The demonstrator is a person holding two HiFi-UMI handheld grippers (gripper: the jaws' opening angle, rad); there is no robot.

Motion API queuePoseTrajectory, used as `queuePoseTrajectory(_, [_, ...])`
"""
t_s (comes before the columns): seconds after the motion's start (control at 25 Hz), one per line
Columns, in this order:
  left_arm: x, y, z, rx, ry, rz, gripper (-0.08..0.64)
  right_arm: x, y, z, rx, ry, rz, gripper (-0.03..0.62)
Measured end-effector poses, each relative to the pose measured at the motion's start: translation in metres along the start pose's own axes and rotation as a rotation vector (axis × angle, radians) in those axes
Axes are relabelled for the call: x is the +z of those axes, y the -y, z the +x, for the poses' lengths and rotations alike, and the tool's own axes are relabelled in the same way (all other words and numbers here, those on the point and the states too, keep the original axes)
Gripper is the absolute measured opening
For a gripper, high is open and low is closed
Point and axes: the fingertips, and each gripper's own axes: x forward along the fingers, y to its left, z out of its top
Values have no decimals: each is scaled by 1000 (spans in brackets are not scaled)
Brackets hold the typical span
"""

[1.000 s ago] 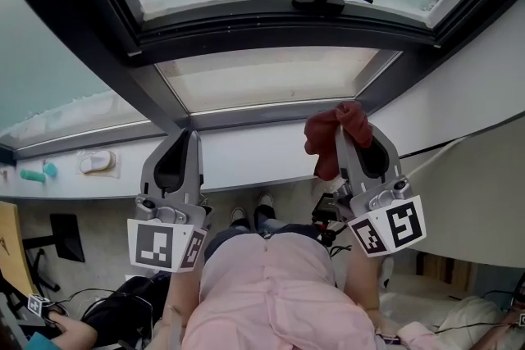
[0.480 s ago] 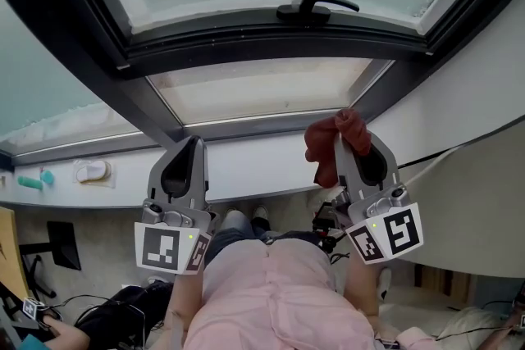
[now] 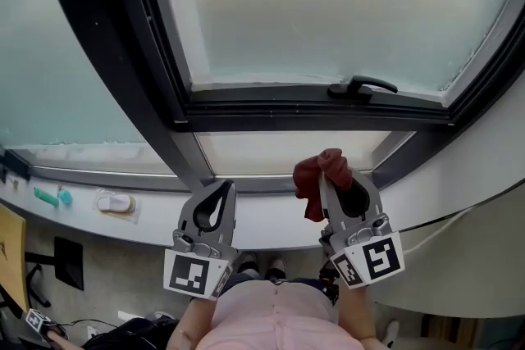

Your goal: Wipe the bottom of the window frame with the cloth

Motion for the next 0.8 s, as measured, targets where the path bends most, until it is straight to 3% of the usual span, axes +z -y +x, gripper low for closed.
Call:
queuePoseTrajectory(0.2, [5, -42, -11, 39, 8, -5, -2, 26, -37, 86, 105, 69, -47, 67])
queuePoseTrajectory(0.36, [4, -69, -21, 72, 8, -16, -2, 23, -66, 147, 170, 51, -62, 67])
queuePoseTrajectory(0.64, [4, -101, -26, 100, 16, -28, -2, 12, -92, 233, 192, -5, -48, 67])
queuePoseTrajectory(0.8, [3, -113, -21, 103, 19, -42, -2, 0, -98, 273, 172, -74, -93, 67])
